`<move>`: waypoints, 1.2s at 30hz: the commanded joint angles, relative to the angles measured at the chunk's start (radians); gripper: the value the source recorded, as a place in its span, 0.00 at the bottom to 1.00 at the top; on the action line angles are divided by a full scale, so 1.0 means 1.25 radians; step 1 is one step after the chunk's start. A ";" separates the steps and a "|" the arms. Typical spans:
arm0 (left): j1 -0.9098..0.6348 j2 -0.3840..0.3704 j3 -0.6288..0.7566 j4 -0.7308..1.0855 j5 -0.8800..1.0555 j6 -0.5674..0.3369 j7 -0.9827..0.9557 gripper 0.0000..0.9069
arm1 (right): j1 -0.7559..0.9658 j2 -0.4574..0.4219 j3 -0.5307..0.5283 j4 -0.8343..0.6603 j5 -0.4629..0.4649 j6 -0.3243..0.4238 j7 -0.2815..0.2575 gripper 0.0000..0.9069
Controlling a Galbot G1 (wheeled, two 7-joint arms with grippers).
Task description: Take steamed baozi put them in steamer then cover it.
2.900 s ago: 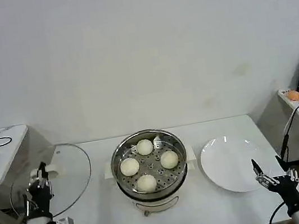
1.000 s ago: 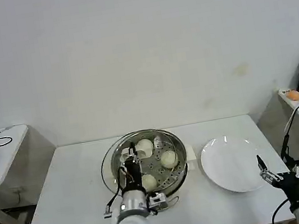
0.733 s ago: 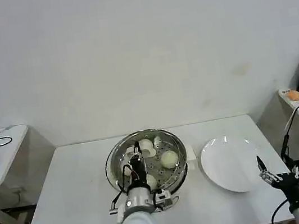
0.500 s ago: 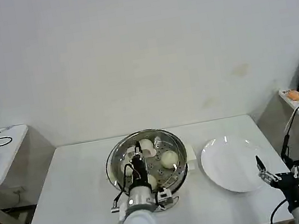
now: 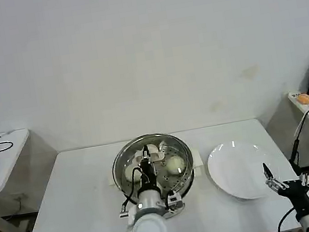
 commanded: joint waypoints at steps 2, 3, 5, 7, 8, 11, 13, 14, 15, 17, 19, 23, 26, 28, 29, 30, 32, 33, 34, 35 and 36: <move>0.001 -0.007 0.004 0.004 0.004 0.000 0.001 0.00 | 0.001 0.002 -0.001 -0.003 -0.002 0.002 0.000 1.00; 0.001 -0.008 0.005 0.001 0.004 0.000 0.001 0.00 | 0.001 0.003 -0.002 -0.004 -0.003 0.003 0.000 1.00; 0.001 -0.009 0.007 -0.001 0.011 -0.002 0.001 0.00 | 0.001 0.004 -0.003 -0.004 -0.003 0.003 0.000 1.00; 0.001 -0.009 0.008 -0.001 0.015 -0.003 -0.001 0.00 | 0.001 0.005 -0.003 -0.004 -0.004 0.003 0.000 1.00; 0.001 -0.009 0.008 0.001 0.014 -0.005 -0.002 0.00 | 0.000 0.005 -0.003 -0.004 -0.004 0.004 -0.001 1.00; 0.001 -0.011 0.006 0.005 0.021 -0.013 -0.010 0.00 | 0.001 0.005 -0.003 -0.005 -0.004 0.005 -0.001 1.00; 0.001 -0.011 0.006 0.006 0.026 -0.015 -0.012 0.00 | 0.001 0.006 -0.003 -0.005 -0.002 0.005 0.000 1.00; 0.001 -0.010 0.006 0.007 0.030 -0.019 -0.012 0.00 | 0.002 0.006 -0.003 -0.005 -0.002 0.005 0.000 1.00; 0.001 -0.009 0.006 0.007 0.030 -0.019 -0.011 0.00 | 0.002 0.007 -0.004 -0.005 -0.002 0.005 0.000 1.00; 0.002 -0.009 0.007 0.005 0.030 -0.019 -0.009 0.00 | 0.001 0.007 -0.004 -0.006 -0.002 0.005 -0.001 1.00; 0.003 -0.008 0.009 0.004 0.031 -0.019 -0.009 0.00 | 0.001 0.009 -0.005 -0.007 -0.002 0.007 -0.001 1.00; 0.010 -0.007 0.005 0.010 0.073 -0.040 -0.022 0.00 | 0.002 0.011 -0.005 -0.010 -0.002 0.008 -0.001 1.00; 0.011 -0.005 0.005 0.009 0.077 -0.040 -0.021 0.00 | 0.002 0.011 -0.006 -0.010 -0.001 0.009 -0.001 1.00; 0.009 -0.007 0.003 0.015 0.080 -0.041 -0.025 0.00 | 0.003 0.011 -0.006 -0.011 -0.002 0.010 -0.001 1.00; 0.008 -0.007 0.002 0.018 0.081 -0.043 -0.029 0.00 | 0.002 0.011 -0.006 -0.011 -0.002 0.010 -0.001 1.00; 0.006 -0.007 0.000 0.020 0.082 -0.045 -0.031 0.00 | 0.002 0.011 -0.006 -0.010 -0.001 0.010 -0.001 1.00; 0.002 -0.007 0.000 0.023 0.081 -0.045 -0.028 0.00 | 0.002 0.011 -0.006 -0.009 -0.001 0.010 -0.001 1.00; 0.001 -0.007 0.000 0.024 0.081 -0.045 -0.028 0.00 | 0.001 0.012 -0.006 -0.009 -0.001 0.010 -0.001 1.00; 0.000 -0.007 0.001 0.025 0.081 -0.045 -0.026 0.00 | 0.001 0.012 -0.006 -0.010 -0.002 0.011 -0.001 1.00; -0.001 -0.008 0.001 0.027 0.080 -0.045 -0.025 0.00 | 0.001 0.012 -0.006 -0.010 -0.002 0.011 -0.001 1.00; -0.001 -0.008 0.001 0.029 0.079 -0.045 -0.025 0.00 | 0.001 0.012 -0.006 -0.010 -0.001 0.011 -0.001 1.00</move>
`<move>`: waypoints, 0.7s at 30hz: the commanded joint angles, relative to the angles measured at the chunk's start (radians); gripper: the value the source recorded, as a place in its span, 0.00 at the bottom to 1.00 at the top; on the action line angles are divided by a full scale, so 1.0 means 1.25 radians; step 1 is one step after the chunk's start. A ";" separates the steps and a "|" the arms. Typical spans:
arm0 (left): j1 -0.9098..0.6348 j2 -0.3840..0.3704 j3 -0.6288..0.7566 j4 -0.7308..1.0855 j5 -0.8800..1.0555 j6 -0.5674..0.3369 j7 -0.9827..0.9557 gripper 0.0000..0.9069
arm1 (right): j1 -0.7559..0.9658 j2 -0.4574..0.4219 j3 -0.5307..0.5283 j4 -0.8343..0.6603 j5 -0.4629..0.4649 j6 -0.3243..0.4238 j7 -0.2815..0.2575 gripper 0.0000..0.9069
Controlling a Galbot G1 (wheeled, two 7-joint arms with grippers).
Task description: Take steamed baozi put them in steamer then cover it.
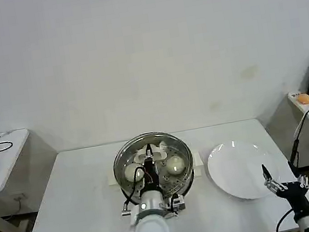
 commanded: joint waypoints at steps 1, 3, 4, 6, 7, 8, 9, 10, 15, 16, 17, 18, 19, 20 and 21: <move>-0.004 -0.002 -0.001 0.012 0.014 -0.006 -0.003 0.00 | 0.000 0.001 0.000 0.001 0.000 0.002 0.000 1.00; -0.004 -0.004 -0.001 0.014 0.015 -0.006 -0.004 0.00 | -0.001 0.001 0.001 0.001 0.001 0.002 0.000 1.00; -0.004 -0.004 -0.001 0.014 0.015 -0.006 -0.002 0.00 | -0.001 0.001 0.001 0.001 0.001 0.002 0.000 1.00; -0.004 -0.004 0.000 0.014 0.015 -0.006 -0.002 0.00 | -0.001 0.001 0.001 0.001 0.001 0.002 0.000 1.00; -0.004 -0.004 0.000 0.015 0.015 -0.006 0.000 0.00 | -0.001 0.001 0.001 0.001 0.001 0.002 0.000 1.00; -0.004 -0.004 0.000 0.015 0.015 -0.006 0.001 0.00 | -0.001 0.001 0.001 0.000 0.001 0.002 0.000 1.00; -0.004 -0.004 -0.001 0.015 0.015 -0.005 0.000 0.00 | -0.001 0.001 0.001 0.000 0.001 0.002 0.000 1.00; -0.003 -0.003 -0.001 0.015 0.014 -0.005 0.003 0.00 | -0.001 0.001 0.001 0.001 0.001 0.002 0.000 1.00; 0.001 -0.002 -0.002 0.014 0.006 -0.005 0.007 0.00 | -0.002 0.001 0.002 0.000 0.001 0.002 -0.001 1.00; 0.001 -0.003 -0.002 0.013 0.006 -0.005 0.009 0.00 | -0.002 0.001 0.002 0.000 0.001 0.002 0.000 1.00; 0.001 -0.003 -0.002 0.013 0.006 -0.005 0.011 0.00 | -0.002 0.001 0.002 0.000 0.001 0.002 0.000 1.00; 0.000 -0.003 -0.002 0.014 0.006 -0.004 0.011 0.00 | -0.002 0.001 0.002 0.000 0.001 0.002 0.000 1.00; -0.001 -0.004 -0.002 0.015 0.004 -0.005 0.012 0.00 | -0.002 0.001 0.002 0.000 0.000 0.002 0.000 1.00; -0.002 -0.004 -0.002 0.016 0.002 -0.005 0.012 0.00 | -0.001 0.001 0.002 0.000 0.000 0.002 -0.001 1.00; -0.004 -0.004 -0.002 0.016 -0.003 -0.005 0.013 0.00 | -0.001 0.001 0.002 0.000 0.000 0.002 0.000 1.00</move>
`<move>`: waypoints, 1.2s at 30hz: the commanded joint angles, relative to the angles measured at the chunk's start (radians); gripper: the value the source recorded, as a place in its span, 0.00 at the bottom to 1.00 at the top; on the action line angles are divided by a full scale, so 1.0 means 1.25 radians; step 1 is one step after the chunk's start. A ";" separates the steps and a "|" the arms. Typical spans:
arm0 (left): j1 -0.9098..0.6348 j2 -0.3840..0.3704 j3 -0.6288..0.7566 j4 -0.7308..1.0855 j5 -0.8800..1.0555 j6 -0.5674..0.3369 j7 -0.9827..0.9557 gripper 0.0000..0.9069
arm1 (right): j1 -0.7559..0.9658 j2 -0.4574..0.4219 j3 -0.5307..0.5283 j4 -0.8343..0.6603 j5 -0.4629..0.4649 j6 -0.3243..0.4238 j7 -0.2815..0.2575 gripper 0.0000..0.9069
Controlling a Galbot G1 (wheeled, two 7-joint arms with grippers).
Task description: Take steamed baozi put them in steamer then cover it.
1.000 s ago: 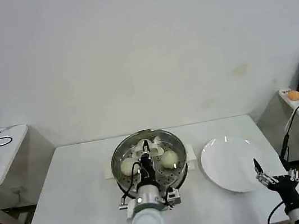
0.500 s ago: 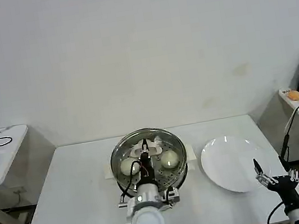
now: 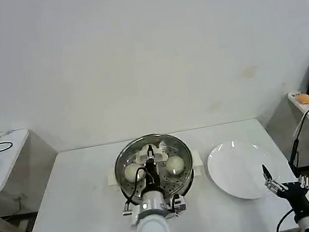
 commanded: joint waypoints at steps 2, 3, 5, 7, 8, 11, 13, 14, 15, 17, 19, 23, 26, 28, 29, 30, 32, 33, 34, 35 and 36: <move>-0.005 0.000 0.000 0.003 -0.012 0.000 0.006 0.00 | 0.000 0.001 0.000 0.000 0.000 0.000 0.000 1.00; -0.004 0.000 -0.001 0.004 -0.016 0.000 0.006 0.00 | 0.000 0.001 0.001 0.000 0.000 0.001 0.000 1.00; -0.005 0.002 0.000 0.004 -0.019 0.000 0.008 0.00 | 0.000 0.001 0.001 -0.001 0.000 0.001 0.000 1.00; -0.005 0.001 0.000 0.005 -0.022 0.000 0.009 0.00 | 0.000 0.001 0.001 -0.001 0.001 0.001 0.000 1.00; -0.005 0.001 0.000 0.005 -0.023 0.000 0.010 0.00 | 0.000 0.001 0.001 -0.001 0.001 0.001 0.000 1.00; -0.005 0.001 -0.001 0.005 -0.027 0.000 0.011 0.00 | 0.000 0.001 0.001 -0.001 0.000 0.001 0.000 1.00; -0.006 0.000 -0.002 0.004 -0.030 0.000 0.017 0.27 | 0.000 0.001 0.001 -0.002 0.000 0.002 -0.001 1.00; -0.006 0.001 -0.002 0.004 -0.036 -0.001 0.012 0.73 | 0.000 0.002 0.001 -0.002 0.000 0.002 -0.001 1.00; -0.006 0.001 -0.002 0.003 -0.046 -0.001 0.004 1.00 | -0.001 0.002 0.001 -0.003 0.000 0.002 -0.002 1.00; -0.006 -0.003 -0.007 -0.004 -0.056 -0.001 0.017 1.00 | -0.002 0.002 0.001 -0.003 0.000 0.003 -0.002 1.00; -0.006 -0.003 -0.008 -0.011 -0.068 -0.003 0.025 1.00 | -0.002 0.001 0.001 -0.003 0.001 0.003 -0.001 1.00; -0.002 -0.003 -0.015 -0.029 -0.089 -0.004 0.026 1.00 | -0.001 0.001 0.001 -0.003 0.000 0.003 -0.002 1.00; 0.000 -0.001 -0.019 -0.042 -0.098 -0.007 0.023 1.00 | -0.002 0.001 0.000 -0.005 -0.001 0.004 -0.002 1.00; 0.001 0.003 -0.022 -0.052 -0.105 -0.008 0.021 1.00 | -0.002 0.001 0.000 -0.006 0.000 0.004 -0.001 1.00; 0.001 0.004 -0.022 -0.055 -0.106 -0.008 0.020 1.00 | -0.002 0.001 0.000 -0.005 0.000 0.004 -0.002 1.00; 0.004 0.008 -0.028 -0.070 -0.116 -0.010 0.021 1.00 | -0.003 0.001 0.000 -0.005 -0.001 0.004 -0.002 1.00; 0.010 0.018 -0.031 -0.088 -0.118 -0.015 0.011 1.00 | -0.002 0.001 -0.002 -0.005 -0.002 0.004 -0.002 1.00; 0.013 0.021 -0.032 -0.099 -0.120 -0.018 0.010 1.00 | -0.002 0.001 -0.002 -0.006 -0.003 0.004 -0.002 1.00; 0.017 0.029 -0.032 -0.116 -0.131 -0.017 0.017 1.00 | -0.002 0.002 -0.003 -0.006 -0.005 0.004 -0.002 1.00; 0.024 0.044 -0.032 -0.136 -0.143 -0.017 0.018 1.00 | -0.002 0.002 -0.004 -0.006 -0.005 0.004 -0.002 1.00; 0.030 0.053 -0.033 -0.158 -0.147 -0.017 0.018 1.00 | -0.002 0.002 -0.005 -0.006 -0.005 0.004 -0.002 1.00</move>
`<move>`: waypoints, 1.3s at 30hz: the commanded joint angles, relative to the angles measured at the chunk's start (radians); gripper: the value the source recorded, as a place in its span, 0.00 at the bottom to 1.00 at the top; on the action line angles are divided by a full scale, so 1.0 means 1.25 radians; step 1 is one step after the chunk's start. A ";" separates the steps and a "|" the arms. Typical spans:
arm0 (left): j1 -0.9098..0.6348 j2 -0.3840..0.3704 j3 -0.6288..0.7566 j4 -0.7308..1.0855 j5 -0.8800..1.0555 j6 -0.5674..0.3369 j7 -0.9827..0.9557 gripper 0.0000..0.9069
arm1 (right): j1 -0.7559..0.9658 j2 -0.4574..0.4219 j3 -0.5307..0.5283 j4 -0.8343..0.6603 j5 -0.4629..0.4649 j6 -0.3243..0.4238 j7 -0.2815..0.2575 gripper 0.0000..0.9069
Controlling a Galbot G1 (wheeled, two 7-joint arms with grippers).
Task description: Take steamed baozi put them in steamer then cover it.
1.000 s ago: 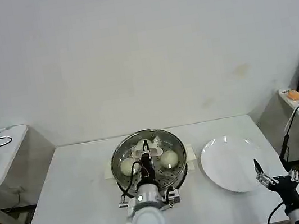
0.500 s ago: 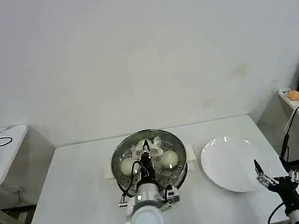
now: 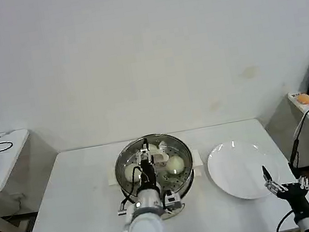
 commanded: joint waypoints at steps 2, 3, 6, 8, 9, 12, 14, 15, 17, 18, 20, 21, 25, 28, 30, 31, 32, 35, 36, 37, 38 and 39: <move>0.033 0.057 -0.011 -0.136 -0.059 -0.006 0.007 1.00 | 0.000 0.000 -0.004 -0.003 -0.003 0.000 0.000 1.00; 0.037 0.064 -0.014 -0.151 -0.067 -0.006 0.009 1.00 | 0.001 0.000 -0.004 -0.004 -0.004 0.000 0.000 1.00; 0.051 0.077 -0.033 -0.192 -0.090 -0.007 0.014 1.00 | 0.000 0.000 -0.005 -0.002 -0.003 -0.001 0.000 1.00; 0.063 0.095 -0.045 -0.218 -0.114 -0.007 0.018 1.00 | -0.003 -0.003 -0.005 -0.002 -0.003 -0.002 0.000 1.00; 0.066 0.103 -0.048 -0.224 -0.121 -0.007 0.021 1.00 | -0.003 -0.004 -0.006 -0.002 -0.004 -0.002 0.000 1.00; 0.082 0.140 -0.068 -0.256 -0.157 -0.006 0.042 1.00 | -0.004 -0.009 -0.007 -0.003 -0.003 -0.004 0.000 1.00; 0.097 0.163 -0.092 -0.275 -0.185 -0.006 0.050 1.00 | -0.004 -0.011 -0.010 -0.002 -0.003 -0.005 0.000 1.00; 0.101 0.171 -0.099 -0.278 -0.196 -0.007 0.055 1.00 | -0.003 -0.012 -0.011 -0.002 -0.003 -0.004 0.000 1.00; 0.111 0.190 -0.118 -0.288 -0.219 -0.007 0.064 1.00 | -0.003 -0.013 -0.014 -0.005 -0.004 -0.004 0.000 1.00; 0.117 0.194 -0.129 -0.291 -0.227 -0.009 0.064 1.00 | -0.003 -0.013 -0.016 -0.006 -0.005 -0.003 0.000 1.00; 0.126 0.196 -0.147 -0.298 -0.238 -0.009 0.059 1.00 | -0.003 -0.013 -0.020 -0.005 -0.007 -0.004 0.000 1.00; 0.132 0.198 -0.157 -0.303 -0.248 -0.010 0.057 1.00 | -0.003 -0.013 -0.021 -0.003 -0.007 -0.004 0.000 1.00; 0.152 0.189 -0.226 -0.336 -0.335 -0.014 0.036 1.00 | -0.005 -0.018 -0.020 0.007 -0.001 -0.008 0.000 1.00; 0.173 0.191 -0.279 -0.331 -0.497 -0.021 -0.086 1.00 | -0.013 -0.027 -0.022 0.027 0.009 -0.023 0.003 1.00; 0.191 0.192 -0.319 -0.324 -0.606 -0.043 -0.132 1.00 | -0.017 -0.034 -0.027 0.043 0.020 -0.034 0.014 1.00; 0.210 0.186 -0.359 -0.320 -0.695 -0.059 -0.121 1.00 | -0.024 -0.041 -0.036 0.058 0.026 -0.047 0.022 1.00; 0.218 0.183 -0.374 -0.313 -0.748 -0.065 -0.115 1.00 | -0.026 -0.046 -0.039 0.065 0.027 -0.054 0.028 1.00; 0.245 0.165 -0.433 -0.285 -0.881 -0.099 -0.122 1.00 | -0.041 -0.069 -0.063 0.092 0.024 -0.073 0.049 1.00; 0.262 0.153 -0.457 -0.267 -0.920 -0.123 -0.117 1.00 | -0.048 -0.083 -0.074 0.103 0.015 -0.087 0.067 1.00; 0.283 0.145 -0.477 -0.253 -0.950 -0.144 -0.116 1.00 | -0.054 -0.096 -0.083 0.113 -0.003 -0.107 0.075 1.00; 0.295 0.142 -0.486 -0.248 -0.962 -0.147 -0.114 1.00 | -0.056 -0.102 -0.087 0.117 0.000 -0.114 0.075 1.00; 0.305 0.137 -0.496 -0.236 -0.982 -0.152 -0.112 1.00 | -0.059 -0.115 -0.097 0.125 0.011 -0.120 0.083 1.00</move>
